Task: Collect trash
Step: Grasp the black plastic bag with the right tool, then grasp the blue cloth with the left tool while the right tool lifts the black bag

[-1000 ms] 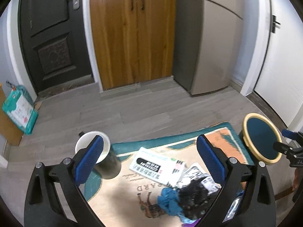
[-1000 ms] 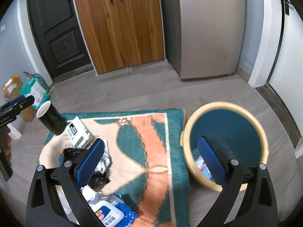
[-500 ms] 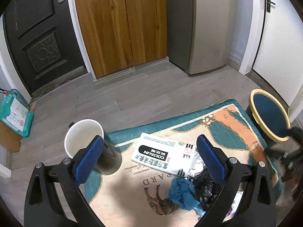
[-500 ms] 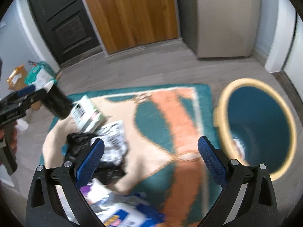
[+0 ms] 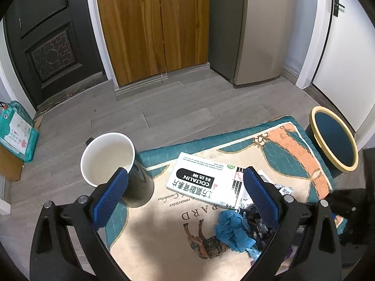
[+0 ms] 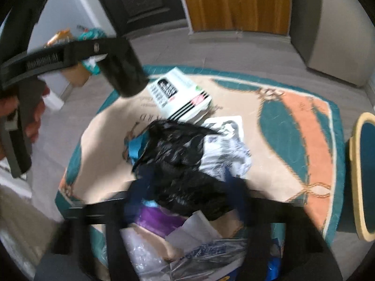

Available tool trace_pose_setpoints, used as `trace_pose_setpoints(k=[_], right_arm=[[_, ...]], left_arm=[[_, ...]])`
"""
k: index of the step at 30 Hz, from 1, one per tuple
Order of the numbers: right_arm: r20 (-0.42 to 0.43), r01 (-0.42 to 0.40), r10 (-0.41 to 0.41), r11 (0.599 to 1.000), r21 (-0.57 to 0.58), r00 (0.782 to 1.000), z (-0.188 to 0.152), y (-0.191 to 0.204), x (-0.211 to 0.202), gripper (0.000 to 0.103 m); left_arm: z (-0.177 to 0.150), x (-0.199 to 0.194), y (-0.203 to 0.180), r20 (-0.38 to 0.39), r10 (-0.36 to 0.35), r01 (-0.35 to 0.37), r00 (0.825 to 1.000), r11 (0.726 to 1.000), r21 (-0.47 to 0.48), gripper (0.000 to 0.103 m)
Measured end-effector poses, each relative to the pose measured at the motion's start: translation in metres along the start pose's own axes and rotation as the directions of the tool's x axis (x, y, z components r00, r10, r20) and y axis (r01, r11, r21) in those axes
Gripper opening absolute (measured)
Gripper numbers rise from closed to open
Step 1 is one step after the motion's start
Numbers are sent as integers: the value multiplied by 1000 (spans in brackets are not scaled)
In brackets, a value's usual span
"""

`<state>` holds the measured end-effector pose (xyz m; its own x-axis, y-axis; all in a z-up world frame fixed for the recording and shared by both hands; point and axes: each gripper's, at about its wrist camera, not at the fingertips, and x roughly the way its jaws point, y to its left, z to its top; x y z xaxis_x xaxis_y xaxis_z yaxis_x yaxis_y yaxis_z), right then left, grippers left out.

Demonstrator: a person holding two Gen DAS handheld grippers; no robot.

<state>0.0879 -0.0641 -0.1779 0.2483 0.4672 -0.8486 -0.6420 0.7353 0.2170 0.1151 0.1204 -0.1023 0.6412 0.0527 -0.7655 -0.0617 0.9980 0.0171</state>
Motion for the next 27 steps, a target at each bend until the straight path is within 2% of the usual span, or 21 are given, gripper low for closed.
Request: trace_pose_setpoints(k=[2, 4, 8, 11, 16, 21, 27], right_arm=[[19, -2, 2, 1000, -2, 1000, 1, 0, -5, 31], [54, 3, -4, 1000, 15, 999, 5, -4, -15, 10], [130, 3, -14, 996, 85, 991, 15, -20, -39, 10], [170, 36, -57, 992, 123, 984, 22, -32, -55, 10], [194, 44, -84, 979, 200, 977, 28, -53, -73, 10], [203, 50, -102, 968, 246, 974, 30, -68, -80, 10], [212, 63, -123, 961, 269, 970, 30, -80, -87, 10]], left_arm=[[0, 0, 0, -2, -8, 8, 1000, 1000, -4, 97], [-1, -1, -2, -2, -13, 13, 1000, 1000, 0, 97], [-5, 1, -12, -19, -27, 28, 999, 999, 36, 97], [-11, 6, -25, -52, -39, 43, 998, 995, 87, 97], [-21, 15, -47, -125, -84, 103, 989, 983, 152, 96], [-36, 33, -66, -224, -55, 106, 973, 969, 221, 88], [-47, 50, -68, -300, -54, 112, 953, 978, 179, 80]])
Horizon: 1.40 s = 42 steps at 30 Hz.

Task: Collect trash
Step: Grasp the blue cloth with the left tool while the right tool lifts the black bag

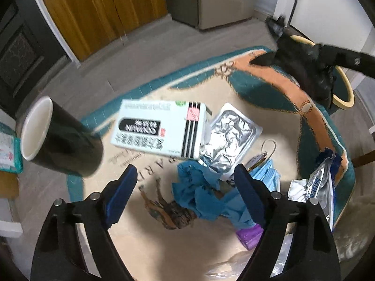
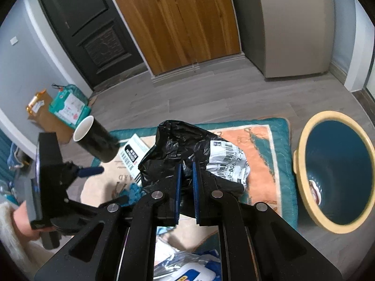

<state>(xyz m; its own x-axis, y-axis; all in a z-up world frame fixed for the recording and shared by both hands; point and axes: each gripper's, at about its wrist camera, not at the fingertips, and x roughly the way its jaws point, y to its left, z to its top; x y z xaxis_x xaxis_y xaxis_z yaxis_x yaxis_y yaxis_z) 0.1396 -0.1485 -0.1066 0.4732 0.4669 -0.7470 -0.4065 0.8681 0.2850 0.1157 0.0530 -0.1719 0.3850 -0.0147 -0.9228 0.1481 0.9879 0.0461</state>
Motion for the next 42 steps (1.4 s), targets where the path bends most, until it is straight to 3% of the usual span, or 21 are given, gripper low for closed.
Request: trace_pose_setpoints(k=[3, 10, 11, 16, 18, 24, 29, 42], right_arm=[[23, -1, 1, 1000, 20, 1000, 5, -6, -9, 10], [38, 10, -11, 999, 41, 999, 8, -17, -15, 10], [41, 9, -11, 999, 45, 999, 9, -18, -16, 10], [48, 7, -10, 999, 52, 999, 10, -19, -19, 10], [48, 8, -11, 999, 52, 999, 10, -19, -19, 10], [60, 7, -11, 998, 64, 998, 13, -24, -24, 10], [69, 6, -12, 997, 81, 998, 16, -28, -27, 10], [127, 38, -56, 990, 138, 990, 27, -62, -61, 10]], left_arm=[[-2, 10, 0, -61, -43, 41, 997, 999, -27, 69], [-13, 31, -5, -176, -51, 50, 983, 999, -10, 38], [-13, 32, -6, -184, -43, 43, 982, 999, -5, 30], [-12, 31, -2, -182, -27, 21, 983, 999, -33, 16], [-11, 26, -1, -171, -18, 13, 985, 1000, -28, 16], [0, -1, -4, -78, 5, -6, 997, 1000, -7, 15], [17, -29, -9, 56, 20, -21, 998, 1000, 7, 15], [58, -65, -42, 286, -12, 5, 958, 1000, 26, 15]])
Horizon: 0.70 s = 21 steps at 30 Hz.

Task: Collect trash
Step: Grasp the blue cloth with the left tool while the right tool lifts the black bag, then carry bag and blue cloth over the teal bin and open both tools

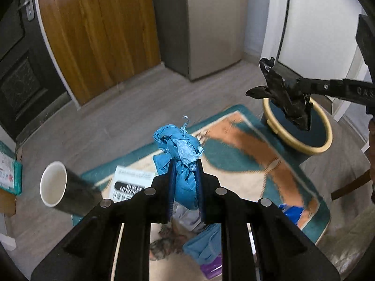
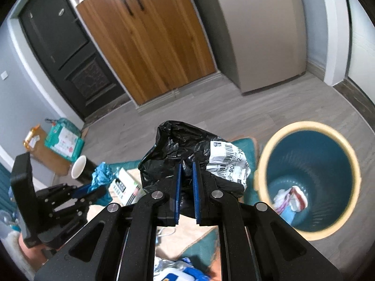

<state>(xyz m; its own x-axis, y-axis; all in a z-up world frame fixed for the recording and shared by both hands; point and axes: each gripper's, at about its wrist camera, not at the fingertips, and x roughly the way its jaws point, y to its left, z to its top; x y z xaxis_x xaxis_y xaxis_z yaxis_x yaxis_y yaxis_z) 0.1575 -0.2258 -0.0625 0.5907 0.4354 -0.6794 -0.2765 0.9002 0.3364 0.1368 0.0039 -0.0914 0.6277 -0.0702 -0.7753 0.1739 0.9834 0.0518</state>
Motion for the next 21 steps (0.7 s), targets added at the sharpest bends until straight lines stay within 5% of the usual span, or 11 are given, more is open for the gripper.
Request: trace_pose_setpoints(k=[12, 21], right_arm=[[125, 127, -126, 992, -6, 984, 32, -63, -82, 10], [92, 156, -163, 985, 80, 982, 26, -122, -79, 10]], left_arm=[[26, -14, -45, 132, -39, 31, 990, 997, 67, 15], [65, -5, -110, 225, -148, 130, 963, 987, 93, 15]])
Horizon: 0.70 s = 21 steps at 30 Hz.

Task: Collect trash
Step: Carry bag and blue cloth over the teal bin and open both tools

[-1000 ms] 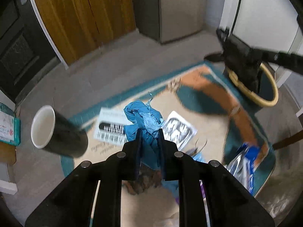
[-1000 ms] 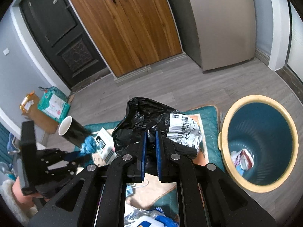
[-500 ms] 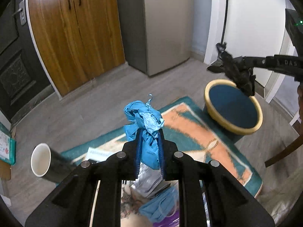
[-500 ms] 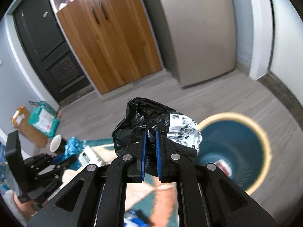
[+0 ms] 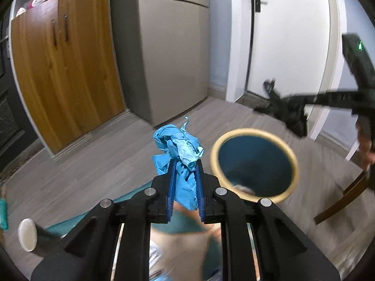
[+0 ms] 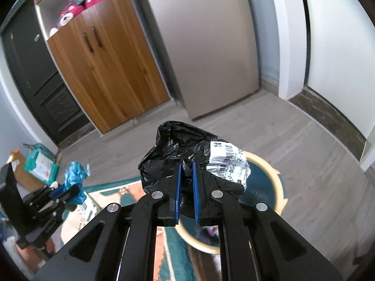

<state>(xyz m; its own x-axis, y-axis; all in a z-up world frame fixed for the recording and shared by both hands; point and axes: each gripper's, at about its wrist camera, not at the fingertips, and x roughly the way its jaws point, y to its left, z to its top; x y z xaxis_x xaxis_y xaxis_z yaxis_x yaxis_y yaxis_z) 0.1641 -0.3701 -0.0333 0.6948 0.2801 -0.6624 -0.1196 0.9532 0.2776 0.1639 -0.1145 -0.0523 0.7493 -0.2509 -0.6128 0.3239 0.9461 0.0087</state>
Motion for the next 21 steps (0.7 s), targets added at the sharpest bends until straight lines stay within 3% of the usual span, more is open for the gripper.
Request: trace_pose_setpoints(k=[6, 11, 14, 21], right_arm=[[-15, 18, -18, 1000, -7, 1000, -3, -18, 14, 10], [-59, 49, -48, 999, 15, 997, -9, -40, 31, 10], [-91, 65, -61, 997, 41, 994, -12, -52, 43, 10], [-145, 74, -58, 992, 103, 988, -22, -65, 61, 10]], left_arm=[[10, 31, -41, 23, -61, 61, 998, 998, -11, 15], [3, 52, -70, 3, -91, 91, 996, 995, 51, 15], [-2, 64, -77, -9, -108, 108, 994, 990, 90, 15], [-3, 92, -84, -41, -156, 159, 987, 984, 79, 15]])
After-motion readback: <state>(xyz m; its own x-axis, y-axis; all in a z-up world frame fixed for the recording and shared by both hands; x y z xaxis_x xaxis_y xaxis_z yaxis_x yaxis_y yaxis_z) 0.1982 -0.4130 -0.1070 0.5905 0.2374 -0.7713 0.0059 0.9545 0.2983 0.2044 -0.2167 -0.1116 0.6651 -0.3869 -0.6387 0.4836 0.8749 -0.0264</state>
